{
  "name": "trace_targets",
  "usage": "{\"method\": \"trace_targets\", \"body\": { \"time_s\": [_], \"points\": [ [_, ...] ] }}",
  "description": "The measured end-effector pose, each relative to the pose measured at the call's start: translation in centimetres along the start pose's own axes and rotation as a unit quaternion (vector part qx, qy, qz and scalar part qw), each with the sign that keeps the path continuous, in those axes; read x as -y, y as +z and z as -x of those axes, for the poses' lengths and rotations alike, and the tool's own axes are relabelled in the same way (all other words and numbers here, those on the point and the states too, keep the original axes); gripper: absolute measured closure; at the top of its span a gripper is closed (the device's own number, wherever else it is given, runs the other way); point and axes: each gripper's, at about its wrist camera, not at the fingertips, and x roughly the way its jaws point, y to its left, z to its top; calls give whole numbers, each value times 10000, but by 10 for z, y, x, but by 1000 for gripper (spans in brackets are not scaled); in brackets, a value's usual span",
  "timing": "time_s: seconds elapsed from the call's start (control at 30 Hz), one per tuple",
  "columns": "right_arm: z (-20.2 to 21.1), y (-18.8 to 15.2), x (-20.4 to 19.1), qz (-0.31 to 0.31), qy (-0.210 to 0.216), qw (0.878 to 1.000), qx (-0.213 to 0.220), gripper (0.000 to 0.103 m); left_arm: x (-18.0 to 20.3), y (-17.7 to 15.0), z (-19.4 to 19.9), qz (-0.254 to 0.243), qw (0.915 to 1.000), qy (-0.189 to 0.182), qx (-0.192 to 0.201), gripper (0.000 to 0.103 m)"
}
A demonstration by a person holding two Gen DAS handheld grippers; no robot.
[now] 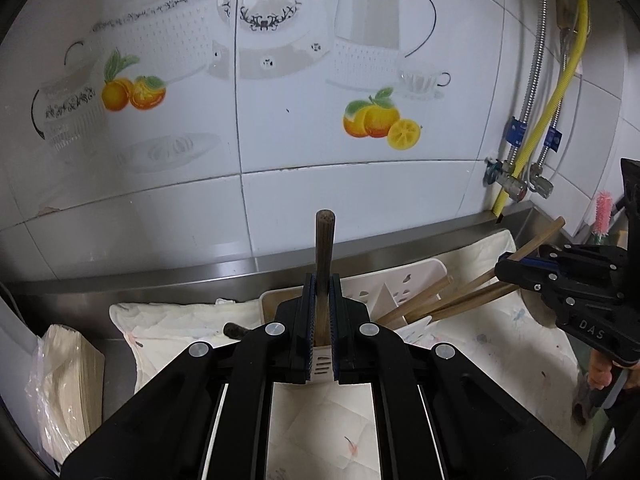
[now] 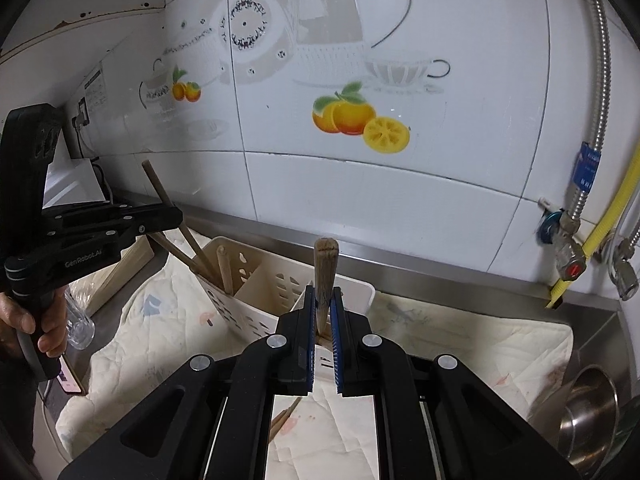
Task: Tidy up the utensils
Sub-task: 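Open the left tool to drop its chopstick in while the right tool opens too, then close the right tool on the last chopstick on the mat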
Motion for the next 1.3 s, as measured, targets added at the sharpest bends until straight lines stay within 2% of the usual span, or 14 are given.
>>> {"method": "trace_targets", "body": {
  "time_s": [0.23, 0.4, 0.67, 0.73, 0.8, 0.97, 1.3],
  "points": [
    [1, -1, -1, 4, -10, 10000, 34, 94, 3, 1, 5, -3, 10000, -4, 27, 96],
    [11, -1, -4, 26, -35, 9999, 164, 86, 6, 0, 14, -31, 10000, 25, 86, 87],
    [45, -11, -9, 37, -87, 9988, 471, 71, 10, -14, 51, -74, 9993, 70, 356, 73],
    [53, -17, -12, 37, -90, 9985, 532, 70, 12, -21, 61, -81, 9991, 80, 417, 71],
    [62, -24, -15, 28, -87, 9982, 584, 67, 13, -30, 72, -76, 9987, 77, 493, 63],
    [76, -45, -25, 91, -125, 9979, 628, 58, 16, -55, 86, -59, 9986, 110, 523, 57],
    [72, -101, -39, -170, 25, 9991, 394, 47, 17, -119, 91, 98, 9989, 303, 352, 44]
  ]
}}
